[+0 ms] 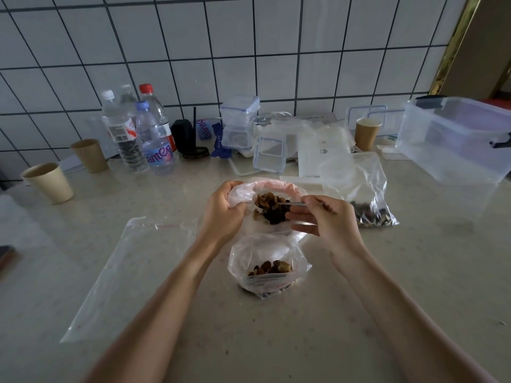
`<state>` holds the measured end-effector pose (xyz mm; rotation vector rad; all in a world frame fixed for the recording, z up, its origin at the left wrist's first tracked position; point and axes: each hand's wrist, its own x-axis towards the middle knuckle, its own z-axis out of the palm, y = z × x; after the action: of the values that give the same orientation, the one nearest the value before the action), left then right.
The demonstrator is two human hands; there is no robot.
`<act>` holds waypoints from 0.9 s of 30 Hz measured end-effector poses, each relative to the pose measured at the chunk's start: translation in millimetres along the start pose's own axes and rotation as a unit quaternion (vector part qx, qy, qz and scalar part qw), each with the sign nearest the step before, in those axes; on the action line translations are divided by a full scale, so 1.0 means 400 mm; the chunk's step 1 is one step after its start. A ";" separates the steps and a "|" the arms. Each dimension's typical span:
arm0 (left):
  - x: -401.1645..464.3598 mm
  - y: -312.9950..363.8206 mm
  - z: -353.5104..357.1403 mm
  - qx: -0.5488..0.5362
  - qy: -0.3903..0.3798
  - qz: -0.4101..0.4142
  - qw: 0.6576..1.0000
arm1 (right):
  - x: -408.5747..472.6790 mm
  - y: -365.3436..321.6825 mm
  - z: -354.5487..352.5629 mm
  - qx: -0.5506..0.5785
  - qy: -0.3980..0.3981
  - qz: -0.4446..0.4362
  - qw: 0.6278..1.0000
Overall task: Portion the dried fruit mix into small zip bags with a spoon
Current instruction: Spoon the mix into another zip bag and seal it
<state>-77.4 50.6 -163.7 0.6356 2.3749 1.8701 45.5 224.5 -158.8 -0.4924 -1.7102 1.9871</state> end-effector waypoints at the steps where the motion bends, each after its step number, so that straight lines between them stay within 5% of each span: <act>1: 0.002 0.000 0.000 0.000 0.006 0.000 1.000 | 0.000 -0.004 -0.003 0.002 -0.001 0.004 1.000; 19: -0.007 0.039 -0.068 0.084 -0.027 0.040 0.995 | 0.001 -0.097 -0.067 0.012 -0.091 -0.008 0.996; 27: -0.140 0.053 -0.135 0.212 0.036 0.105 0.971 | -0.022 -0.148 -0.109 -0.027 -0.205 -0.017 0.978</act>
<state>-35.8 -14.7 -140.9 0.8925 2.8874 1.4709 83.8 261.9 -107.6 -0.0670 -2.0001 2.1289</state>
